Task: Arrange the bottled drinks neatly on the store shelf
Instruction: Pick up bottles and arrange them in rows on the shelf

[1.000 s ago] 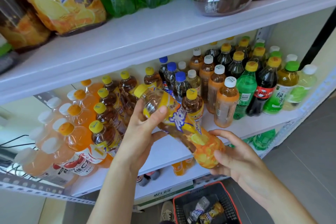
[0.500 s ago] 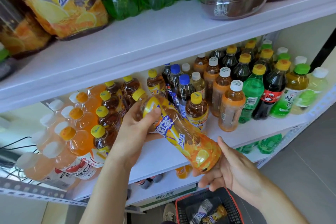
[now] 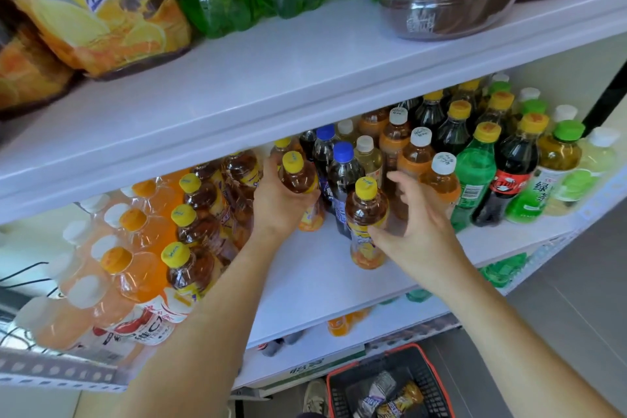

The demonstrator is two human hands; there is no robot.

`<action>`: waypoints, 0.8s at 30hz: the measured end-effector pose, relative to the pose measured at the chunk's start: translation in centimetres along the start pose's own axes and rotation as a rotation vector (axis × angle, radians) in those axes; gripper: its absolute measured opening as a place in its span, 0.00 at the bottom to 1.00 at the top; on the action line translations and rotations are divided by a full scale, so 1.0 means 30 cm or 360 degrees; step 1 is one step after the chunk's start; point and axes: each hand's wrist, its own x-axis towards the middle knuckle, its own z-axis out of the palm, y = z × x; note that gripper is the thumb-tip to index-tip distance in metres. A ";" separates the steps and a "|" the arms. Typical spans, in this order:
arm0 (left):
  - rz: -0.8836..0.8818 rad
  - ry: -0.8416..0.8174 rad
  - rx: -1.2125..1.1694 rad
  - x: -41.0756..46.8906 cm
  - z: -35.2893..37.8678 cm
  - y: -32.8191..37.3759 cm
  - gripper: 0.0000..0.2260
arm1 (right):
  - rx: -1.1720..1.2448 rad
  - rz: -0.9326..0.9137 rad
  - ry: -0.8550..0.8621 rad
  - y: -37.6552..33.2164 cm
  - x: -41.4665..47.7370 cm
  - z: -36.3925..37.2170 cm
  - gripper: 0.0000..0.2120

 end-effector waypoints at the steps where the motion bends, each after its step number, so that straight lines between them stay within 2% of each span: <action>1: 0.0001 0.0011 0.0004 0.010 0.014 -0.015 0.35 | -0.0019 -0.0026 -0.0022 0.000 0.019 0.014 0.36; 5: 0.0042 0.0051 0.0101 0.056 0.068 -0.069 0.33 | -0.0004 -0.0025 -0.0146 0.023 0.072 0.079 0.36; 10: -0.0023 0.0010 0.0137 0.097 0.088 -0.100 0.36 | -0.0110 -0.0001 0.0033 0.046 0.068 0.136 0.32; 13: -0.0097 -0.0066 0.0098 0.084 0.076 -0.096 0.40 | -0.0097 0.0017 0.0031 0.052 0.072 0.137 0.33; 15: -0.0103 -0.0026 0.0073 0.047 0.051 -0.068 0.41 | -0.0017 0.0037 0.0024 0.054 0.070 0.131 0.33; 16: -0.0034 0.0060 0.0079 0.017 0.037 -0.050 0.38 | 0.0031 0.0032 0.0030 0.052 0.063 0.130 0.33; 18: 0.0117 0.0169 -0.0029 -0.064 0.010 -0.012 0.25 | 0.0110 0.0009 0.0030 0.043 0.042 0.137 0.32; 19: 0.0128 0.0057 -0.0127 -0.110 -0.003 0.015 0.20 | 0.0148 0.0006 0.0019 0.036 0.031 0.144 0.32; 20: 0.0131 -0.0172 -0.0171 -0.152 -0.011 0.041 0.19 | 0.0186 0.0009 -0.0003 0.028 0.021 0.154 0.31; 22: 0.0183 -0.0558 -0.0005 -0.210 -0.005 0.066 0.22 | 0.0260 0.0019 -0.0071 0.017 0.009 0.179 0.28; 24: 0.0303 -0.0507 0.0242 -0.223 0.004 0.060 0.22 | 0.0365 0.0056 -0.0116 0.010 0.004 0.207 0.25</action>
